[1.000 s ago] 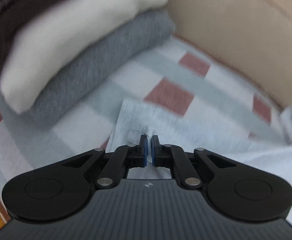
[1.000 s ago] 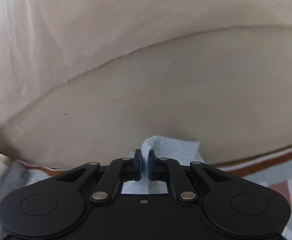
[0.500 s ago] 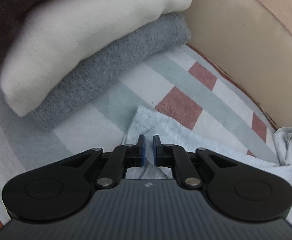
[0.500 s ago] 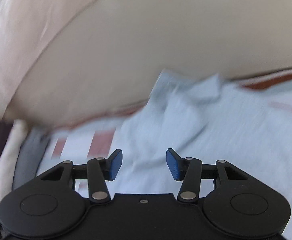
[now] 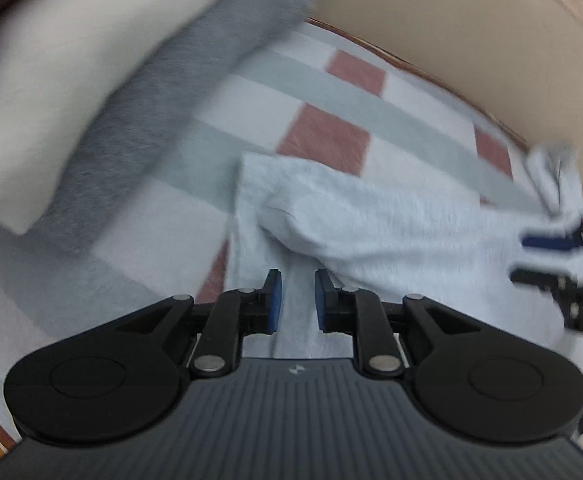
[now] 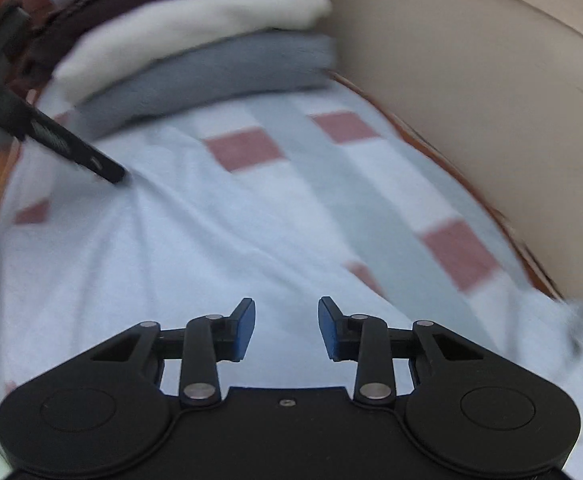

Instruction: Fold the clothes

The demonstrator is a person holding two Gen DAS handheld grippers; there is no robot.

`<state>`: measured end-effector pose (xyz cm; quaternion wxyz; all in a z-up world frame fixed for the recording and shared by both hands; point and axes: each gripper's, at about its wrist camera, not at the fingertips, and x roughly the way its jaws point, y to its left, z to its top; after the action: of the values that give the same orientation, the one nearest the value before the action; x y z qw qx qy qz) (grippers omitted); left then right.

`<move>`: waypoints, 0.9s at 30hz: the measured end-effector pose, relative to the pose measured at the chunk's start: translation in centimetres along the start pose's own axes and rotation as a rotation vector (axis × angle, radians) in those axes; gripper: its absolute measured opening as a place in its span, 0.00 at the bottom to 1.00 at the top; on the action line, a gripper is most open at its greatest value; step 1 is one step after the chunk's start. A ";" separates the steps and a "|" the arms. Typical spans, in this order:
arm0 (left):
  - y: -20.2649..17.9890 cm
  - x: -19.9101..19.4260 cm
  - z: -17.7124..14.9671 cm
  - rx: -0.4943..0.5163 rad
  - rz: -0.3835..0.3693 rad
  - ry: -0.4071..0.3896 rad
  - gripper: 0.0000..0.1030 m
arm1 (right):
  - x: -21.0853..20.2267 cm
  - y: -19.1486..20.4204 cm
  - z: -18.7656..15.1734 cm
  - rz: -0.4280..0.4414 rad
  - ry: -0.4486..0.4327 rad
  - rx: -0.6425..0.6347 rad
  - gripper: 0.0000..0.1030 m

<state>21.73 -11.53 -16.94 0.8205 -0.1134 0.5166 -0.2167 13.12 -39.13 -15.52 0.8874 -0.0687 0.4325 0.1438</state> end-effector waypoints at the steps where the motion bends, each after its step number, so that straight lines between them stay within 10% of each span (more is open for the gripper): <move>1: -0.2 0.2 -0.1 0.008 -0.010 0.007 0.16 | 0.4 0.6 0.7 0.018 -0.014 -0.014 0.40; 9: -1.1 1.5 -0.9 0.057 -0.072 0.035 0.16 | 6.3 4.1 4.4 0.047 0.052 -0.133 0.42; 11: -0.9 0.9 -0.7 0.050 -0.064 0.005 0.16 | 6.1 3.5 4.1 0.085 0.024 -0.066 0.01; 17: -0.3 -0.8 0.0 0.036 0.006 -0.094 0.16 | 2.4 -1.4 1.9 0.075 -0.080 0.307 0.01; 27: -3.3 2.3 -0.5 0.193 0.053 -0.067 0.35 | 3.3 -3.2 -0.8 -0.018 0.004 0.353 0.01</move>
<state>21.34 -15.50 -17.64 0.8500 -0.0274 0.4683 -0.2397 15.45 -41.68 -18.64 0.8861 0.0841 0.4522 0.0577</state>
